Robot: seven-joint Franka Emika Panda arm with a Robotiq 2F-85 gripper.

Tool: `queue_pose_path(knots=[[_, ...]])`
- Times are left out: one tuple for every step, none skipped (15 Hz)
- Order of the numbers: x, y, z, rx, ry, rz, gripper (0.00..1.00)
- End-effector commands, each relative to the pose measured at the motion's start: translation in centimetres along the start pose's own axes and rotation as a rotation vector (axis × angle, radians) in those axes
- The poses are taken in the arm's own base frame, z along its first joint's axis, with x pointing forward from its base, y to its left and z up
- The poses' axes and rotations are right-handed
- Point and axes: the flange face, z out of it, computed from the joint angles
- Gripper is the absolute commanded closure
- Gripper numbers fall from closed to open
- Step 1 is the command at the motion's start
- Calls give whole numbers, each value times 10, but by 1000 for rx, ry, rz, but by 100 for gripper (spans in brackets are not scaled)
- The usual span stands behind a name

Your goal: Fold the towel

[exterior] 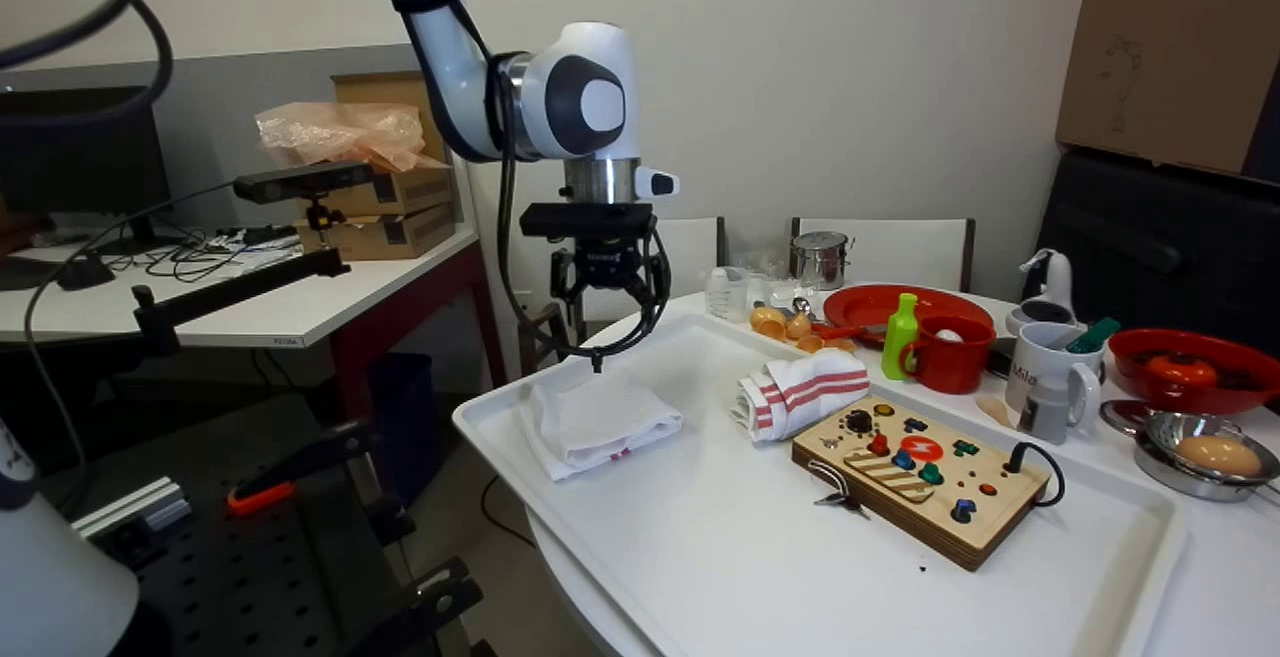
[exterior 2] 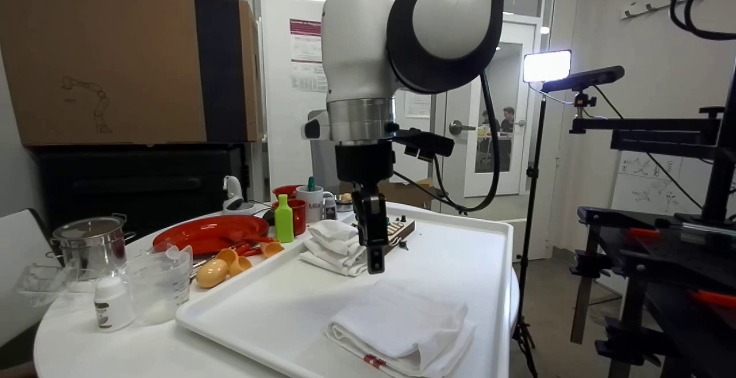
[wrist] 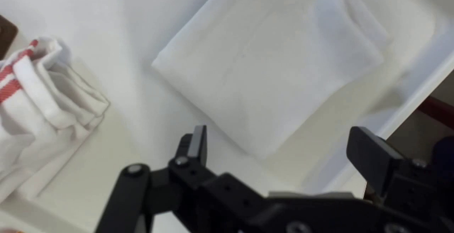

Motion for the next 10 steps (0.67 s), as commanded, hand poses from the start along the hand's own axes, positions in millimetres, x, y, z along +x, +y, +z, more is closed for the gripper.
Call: queue_pose_path(knots=[[11,6,-21,-62,105,91,0],[8,5,-9,-25,60,49,0],[10,7,-12,-35,79,66,0],[11,7,-13,-40,87,75,0],[11,8,-14,-42,90,79,0],[11,8,-14,-42,91,81,0],[11,8,-14,-43,92,82,0],[11,8,-14,-43,92,82,0],[11,8,-14,-43,92,83,0],[11,8,-14,-43,92,83,0]])
